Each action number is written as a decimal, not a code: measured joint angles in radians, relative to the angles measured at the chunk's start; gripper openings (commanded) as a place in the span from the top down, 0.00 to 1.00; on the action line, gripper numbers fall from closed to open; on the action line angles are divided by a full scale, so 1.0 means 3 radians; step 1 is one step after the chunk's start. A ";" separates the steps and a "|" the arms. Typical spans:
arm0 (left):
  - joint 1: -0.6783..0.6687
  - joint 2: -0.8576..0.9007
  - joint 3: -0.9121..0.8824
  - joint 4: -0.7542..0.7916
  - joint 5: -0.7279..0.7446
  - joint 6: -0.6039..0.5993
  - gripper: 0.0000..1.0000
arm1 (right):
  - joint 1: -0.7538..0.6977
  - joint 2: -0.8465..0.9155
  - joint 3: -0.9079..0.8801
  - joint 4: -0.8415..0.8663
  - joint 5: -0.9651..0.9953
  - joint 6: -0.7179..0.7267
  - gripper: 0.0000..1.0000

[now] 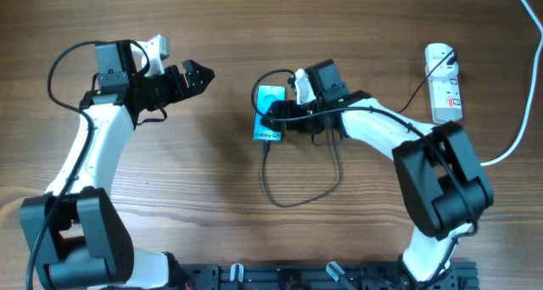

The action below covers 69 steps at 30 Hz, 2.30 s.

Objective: Plug charger to phone and switch on socket
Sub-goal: 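Lower the plugged phone onto the table with the right gripper and release, then move the right gripper to the white power strip's switch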

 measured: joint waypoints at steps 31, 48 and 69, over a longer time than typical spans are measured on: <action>0.0000 0.0000 0.0000 0.0001 -0.0153 0.0000 0.00 | -0.0251 -0.0930 -0.0038 -0.0745 -0.2758 -0.1617 0.12; 0.0000 0.0000 0.0000 0.0001 -0.0184 0.0000 0.00 | -0.0441 -0.1489 -0.0039 -0.2656 -0.2790 -0.2996 0.00; 0.0000 0.0000 0.0000 0.0001 -0.0186 0.0000 0.00 | -0.1207 -0.2550 0.0769 -0.3358 0.0061 -0.1062 0.00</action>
